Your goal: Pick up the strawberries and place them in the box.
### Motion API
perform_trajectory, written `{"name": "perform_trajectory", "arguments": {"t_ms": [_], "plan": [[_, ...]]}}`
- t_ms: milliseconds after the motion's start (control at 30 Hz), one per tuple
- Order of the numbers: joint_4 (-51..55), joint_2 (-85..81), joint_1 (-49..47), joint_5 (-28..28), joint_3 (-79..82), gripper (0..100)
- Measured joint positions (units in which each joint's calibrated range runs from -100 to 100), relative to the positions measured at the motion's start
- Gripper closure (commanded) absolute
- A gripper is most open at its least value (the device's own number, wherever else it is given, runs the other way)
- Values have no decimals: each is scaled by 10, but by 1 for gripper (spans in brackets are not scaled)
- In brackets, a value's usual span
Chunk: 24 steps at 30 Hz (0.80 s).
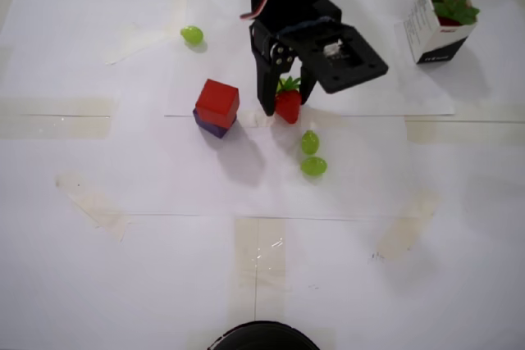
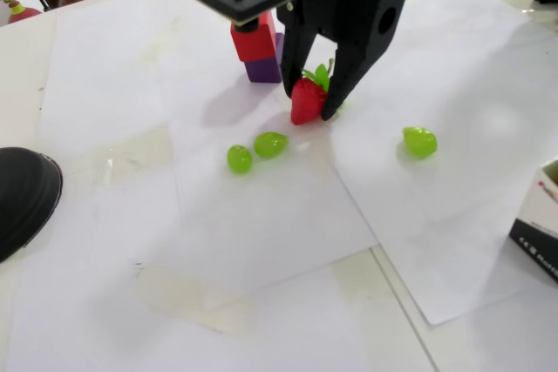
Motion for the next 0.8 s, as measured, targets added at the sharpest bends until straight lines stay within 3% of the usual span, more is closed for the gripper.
{"name": "perform_trajectory", "arguments": {"t_ms": [200, 467, 800], "plan": [[53, -1, 0, 2, -24, 90], [270, -66, -2, 13, -200, 90], [463, -134, -104, -18, -350, 91]]}}
